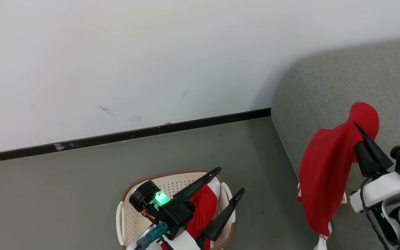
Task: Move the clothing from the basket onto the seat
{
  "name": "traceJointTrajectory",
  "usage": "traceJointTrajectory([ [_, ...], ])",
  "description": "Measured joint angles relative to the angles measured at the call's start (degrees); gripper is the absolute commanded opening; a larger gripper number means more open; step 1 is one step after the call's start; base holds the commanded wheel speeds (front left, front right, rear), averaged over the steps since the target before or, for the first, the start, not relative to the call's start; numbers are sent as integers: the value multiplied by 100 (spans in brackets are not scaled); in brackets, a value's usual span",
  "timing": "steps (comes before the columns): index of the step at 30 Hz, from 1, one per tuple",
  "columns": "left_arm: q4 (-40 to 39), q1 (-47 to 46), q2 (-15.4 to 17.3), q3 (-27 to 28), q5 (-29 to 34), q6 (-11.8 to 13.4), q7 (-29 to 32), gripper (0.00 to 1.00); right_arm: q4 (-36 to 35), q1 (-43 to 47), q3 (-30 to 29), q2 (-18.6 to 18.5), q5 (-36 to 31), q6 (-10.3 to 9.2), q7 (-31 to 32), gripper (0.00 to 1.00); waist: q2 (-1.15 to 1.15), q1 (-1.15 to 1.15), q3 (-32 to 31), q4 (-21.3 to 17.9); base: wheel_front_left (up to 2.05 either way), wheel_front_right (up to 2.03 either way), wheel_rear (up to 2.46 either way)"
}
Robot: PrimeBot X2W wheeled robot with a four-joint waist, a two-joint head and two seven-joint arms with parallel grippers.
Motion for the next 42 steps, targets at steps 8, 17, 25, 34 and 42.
traceJointTrajectory([
  [8,16,42,-3,-55,-5,-1,0,100,-157,227,-27,-1,0,0,19,0,0,0,-42,-223,0,0,0],
  [17,7,224,-3,-70,-5,0,-1,100,-374,203,-25,-91,34,0,149,0,0,0,34,-406,0,0,0],
  [25,-93,224,56,-38,8,9,-7,100,-635,-496,78,-435,183,0,442,0,0,0,215,-469,0,0,0],
  [34,-241,215,134,41,58,25,-7,100,-703,-1684,41,-650,787,0,967,0,0,0,503,-498,0,0,0],
  [42,-339,122,224,108,110,69,3,100,-452,-2479,-310,-951,937,0,1362,0,0,0,744,-505,0,0,0],
])
